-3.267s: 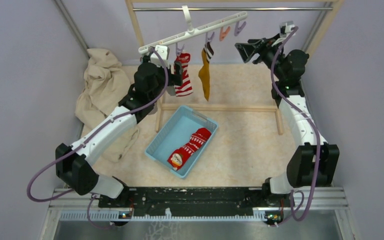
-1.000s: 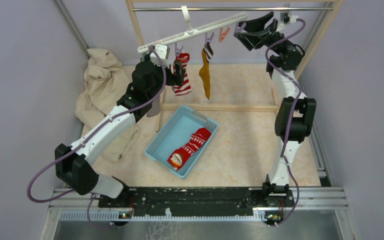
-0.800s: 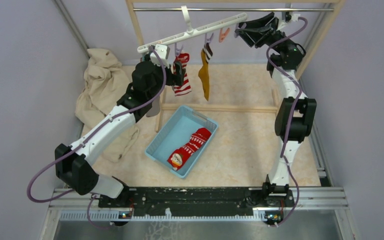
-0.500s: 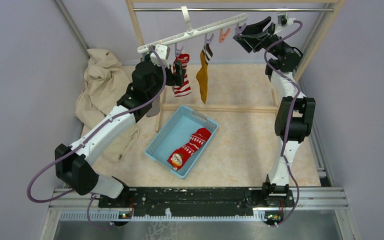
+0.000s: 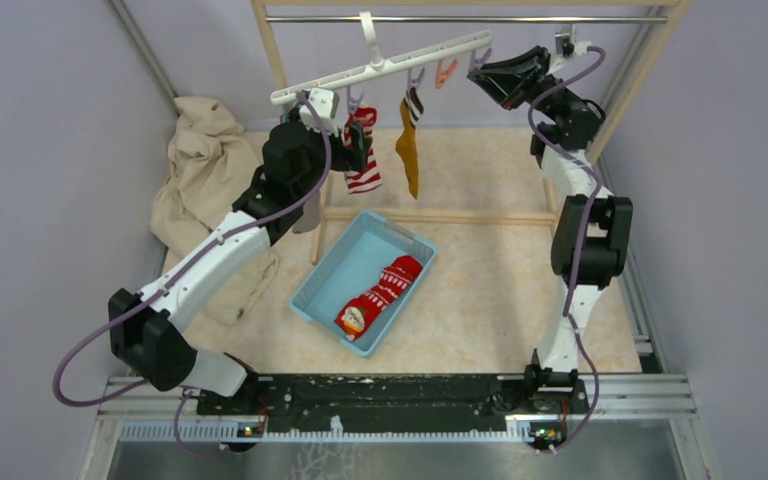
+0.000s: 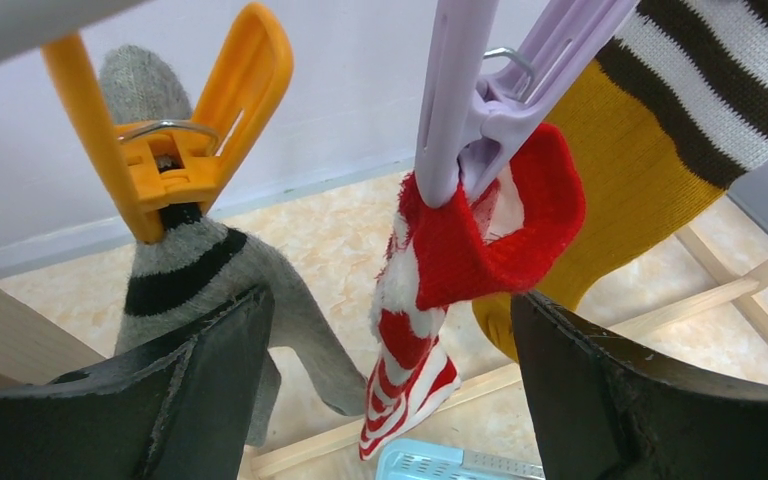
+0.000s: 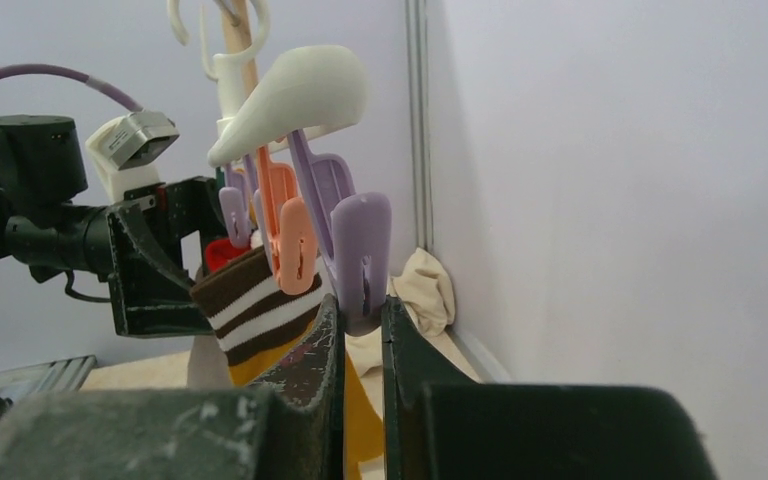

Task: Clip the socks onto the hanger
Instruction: Open the clamp at the hanger.

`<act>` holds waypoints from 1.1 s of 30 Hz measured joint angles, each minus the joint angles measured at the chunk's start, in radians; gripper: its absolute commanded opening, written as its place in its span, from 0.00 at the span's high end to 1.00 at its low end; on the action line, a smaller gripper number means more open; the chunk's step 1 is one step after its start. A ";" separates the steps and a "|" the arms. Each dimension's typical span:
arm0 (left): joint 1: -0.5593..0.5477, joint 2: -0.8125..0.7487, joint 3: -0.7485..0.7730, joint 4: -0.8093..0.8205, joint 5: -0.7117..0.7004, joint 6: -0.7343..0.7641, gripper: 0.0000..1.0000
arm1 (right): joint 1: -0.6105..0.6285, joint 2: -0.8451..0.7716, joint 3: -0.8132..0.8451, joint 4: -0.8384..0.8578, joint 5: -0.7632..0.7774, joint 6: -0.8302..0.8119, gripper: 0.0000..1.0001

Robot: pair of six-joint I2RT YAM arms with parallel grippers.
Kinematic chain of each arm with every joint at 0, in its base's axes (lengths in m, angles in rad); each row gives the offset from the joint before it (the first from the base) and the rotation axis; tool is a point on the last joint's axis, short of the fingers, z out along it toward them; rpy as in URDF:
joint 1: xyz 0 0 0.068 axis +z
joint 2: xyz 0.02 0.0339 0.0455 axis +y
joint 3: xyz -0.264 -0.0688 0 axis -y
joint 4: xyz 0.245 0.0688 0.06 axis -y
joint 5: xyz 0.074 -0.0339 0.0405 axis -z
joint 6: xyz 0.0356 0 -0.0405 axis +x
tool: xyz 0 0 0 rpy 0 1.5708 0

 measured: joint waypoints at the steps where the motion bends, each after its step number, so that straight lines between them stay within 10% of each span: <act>1: 0.000 0.000 0.000 0.000 0.003 0.000 0.07 | 0.000 -0.006 -0.012 0.005 0.000 -0.001 1.00; 33: -0.075 0.006 0.047 -0.041 0.168 0.041 0.03 | -0.219 -0.302 -0.298 -0.173 0.048 -0.180 1.00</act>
